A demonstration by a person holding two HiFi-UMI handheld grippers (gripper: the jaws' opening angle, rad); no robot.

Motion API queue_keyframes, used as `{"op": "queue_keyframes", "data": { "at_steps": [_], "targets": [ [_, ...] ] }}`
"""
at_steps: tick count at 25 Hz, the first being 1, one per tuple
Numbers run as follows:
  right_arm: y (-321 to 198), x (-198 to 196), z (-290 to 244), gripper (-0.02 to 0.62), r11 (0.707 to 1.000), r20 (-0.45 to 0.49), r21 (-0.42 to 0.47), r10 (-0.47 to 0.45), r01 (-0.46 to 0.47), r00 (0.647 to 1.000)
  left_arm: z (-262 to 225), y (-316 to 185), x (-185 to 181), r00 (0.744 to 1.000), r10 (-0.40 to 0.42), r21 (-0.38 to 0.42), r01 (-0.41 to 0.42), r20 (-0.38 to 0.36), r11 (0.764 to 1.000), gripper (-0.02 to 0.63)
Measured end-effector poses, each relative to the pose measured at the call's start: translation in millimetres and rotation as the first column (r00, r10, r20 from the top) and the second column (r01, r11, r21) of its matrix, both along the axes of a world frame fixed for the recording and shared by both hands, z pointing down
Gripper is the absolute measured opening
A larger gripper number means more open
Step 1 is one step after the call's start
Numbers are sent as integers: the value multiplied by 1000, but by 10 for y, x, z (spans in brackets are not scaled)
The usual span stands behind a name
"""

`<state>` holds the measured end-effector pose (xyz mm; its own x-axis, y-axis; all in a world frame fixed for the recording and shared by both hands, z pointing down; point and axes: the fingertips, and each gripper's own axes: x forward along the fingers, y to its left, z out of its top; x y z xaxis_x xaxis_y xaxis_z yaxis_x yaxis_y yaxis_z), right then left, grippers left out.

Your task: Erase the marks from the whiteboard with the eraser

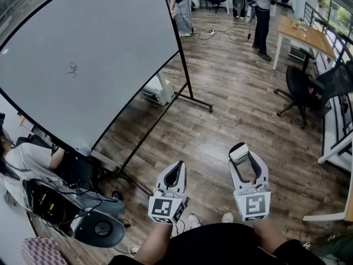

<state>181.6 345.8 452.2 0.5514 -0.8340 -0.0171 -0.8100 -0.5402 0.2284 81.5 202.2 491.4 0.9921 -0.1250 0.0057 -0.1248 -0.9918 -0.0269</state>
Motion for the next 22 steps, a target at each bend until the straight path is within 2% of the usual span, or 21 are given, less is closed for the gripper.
{"op": "queue_keyframes", "data": {
  "at_steps": [9,15,22],
  "targets": [
    [-173,-134,-3,247,999,-5,-38,-4,4,1000,-52,-126,-178,1000,-5,7,5,3,1000,21],
    [-459,-350,-26,249,999,21,12,-36,36,999,-69,-459,-410,998,-56,-14,56,11,998,20],
    [-972,-651,-167,249,995,51,46,-89,87,995,-248,-901,-800,999,-53,24,53,1,998,20]
  ]
}}
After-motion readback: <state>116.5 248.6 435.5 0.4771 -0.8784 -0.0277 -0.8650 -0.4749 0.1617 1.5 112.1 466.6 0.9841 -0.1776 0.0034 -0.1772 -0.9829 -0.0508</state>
